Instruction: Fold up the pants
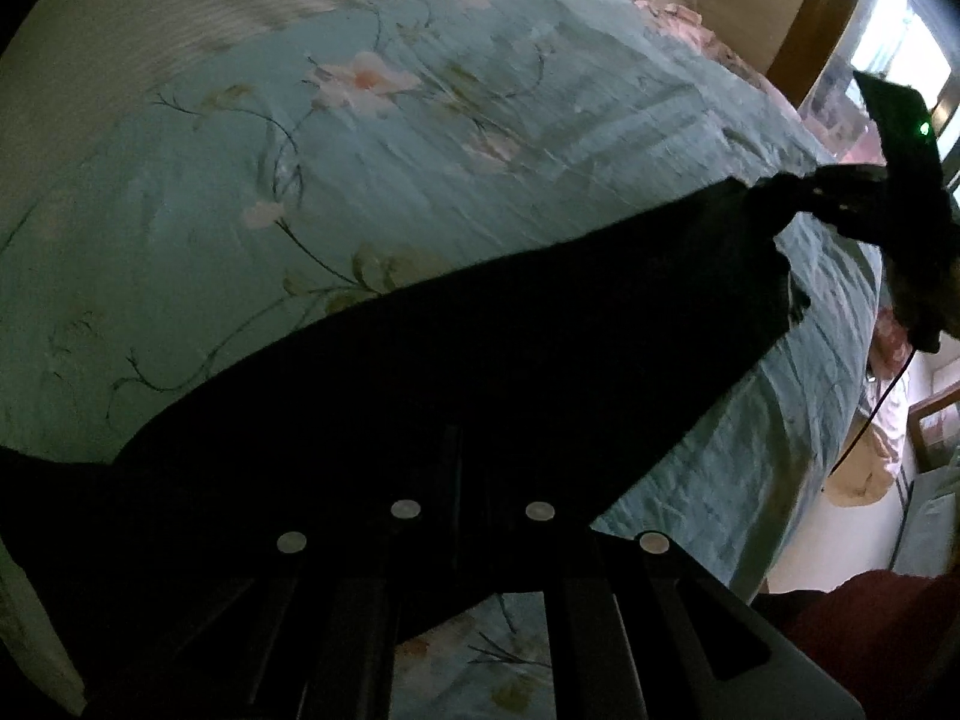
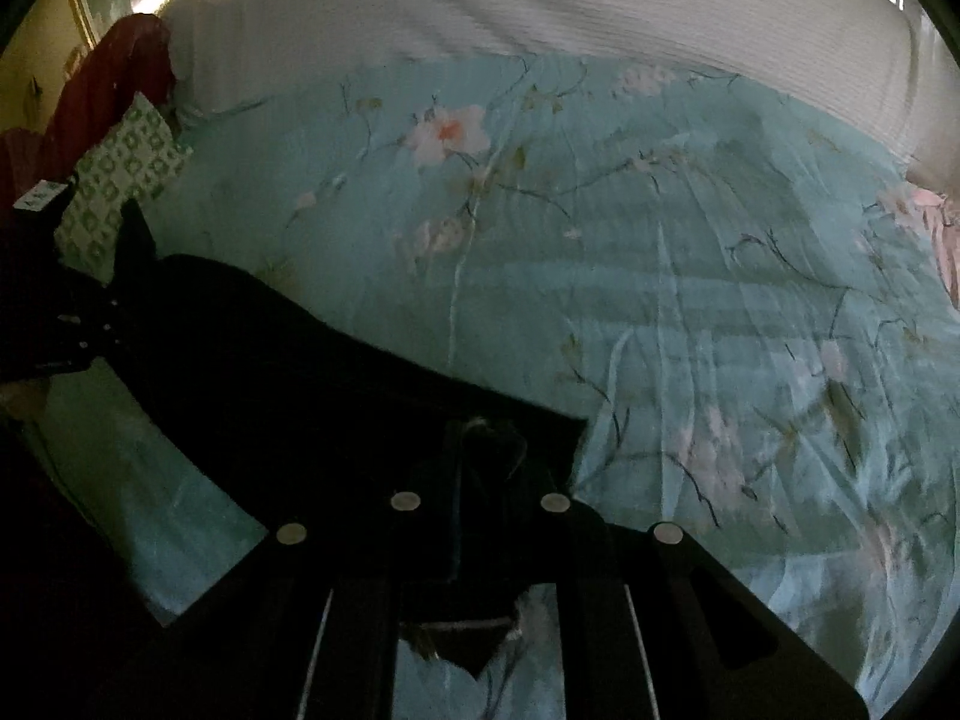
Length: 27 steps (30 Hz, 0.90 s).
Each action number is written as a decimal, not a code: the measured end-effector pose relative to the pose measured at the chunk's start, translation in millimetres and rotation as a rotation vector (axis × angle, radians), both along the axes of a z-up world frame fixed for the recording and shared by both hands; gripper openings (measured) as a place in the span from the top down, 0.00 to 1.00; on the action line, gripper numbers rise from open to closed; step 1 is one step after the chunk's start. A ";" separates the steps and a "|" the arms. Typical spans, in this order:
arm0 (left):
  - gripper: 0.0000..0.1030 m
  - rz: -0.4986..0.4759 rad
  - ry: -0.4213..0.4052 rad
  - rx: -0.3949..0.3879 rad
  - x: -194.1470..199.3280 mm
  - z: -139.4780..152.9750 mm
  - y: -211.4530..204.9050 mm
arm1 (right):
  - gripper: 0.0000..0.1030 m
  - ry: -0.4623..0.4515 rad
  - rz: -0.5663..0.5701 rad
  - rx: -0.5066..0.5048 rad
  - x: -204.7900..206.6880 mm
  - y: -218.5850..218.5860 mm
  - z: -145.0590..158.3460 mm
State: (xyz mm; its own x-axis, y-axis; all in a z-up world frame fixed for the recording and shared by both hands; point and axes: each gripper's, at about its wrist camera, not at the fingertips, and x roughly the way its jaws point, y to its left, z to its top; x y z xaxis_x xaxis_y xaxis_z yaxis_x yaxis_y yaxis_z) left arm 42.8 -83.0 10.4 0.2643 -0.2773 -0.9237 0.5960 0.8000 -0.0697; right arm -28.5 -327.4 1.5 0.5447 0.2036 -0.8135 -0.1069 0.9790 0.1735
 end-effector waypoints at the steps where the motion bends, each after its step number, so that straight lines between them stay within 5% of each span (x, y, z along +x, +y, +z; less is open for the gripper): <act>1: 0.97 -0.002 0.000 0.005 -2.3 -1.8 -0.4 | 0.90 -0.001 0.002 -0.003 -2.9 0.3 0.2; 16: 0.90 0.011 0.072 0.037 -20.6 -36.1 1.0 | 0.90 0.110 0.067 -0.061 -25.4 13.0 -29.1; 21: 0.79 0.037 0.105 0.028 -25.2 -39.0 5.8 | 0.70 0.147 0.042 -0.041 -34.5 8.3 -29.7; 24: 0.63 0.064 0.130 0.013 -28.3 -36.3 14.0 | 0.53 0.153 0.003 -0.040 -43.0 0.9 -21.2; 27: 0.56 0.097 0.131 -0.008 -32.1 -28.7 25.4 | 0.53 0.123 -0.033 -0.005 -48.7 -4.9 -7.1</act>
State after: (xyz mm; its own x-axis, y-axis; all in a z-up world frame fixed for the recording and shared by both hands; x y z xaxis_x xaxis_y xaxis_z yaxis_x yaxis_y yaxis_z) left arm 10.7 -57.7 -18.3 0.1673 -0.2634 -0.9501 0.5014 0.8524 -0.1480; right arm -77.2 -332.3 -5.5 0.4469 0.1831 -0.8757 -0.0528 0.9825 0.1784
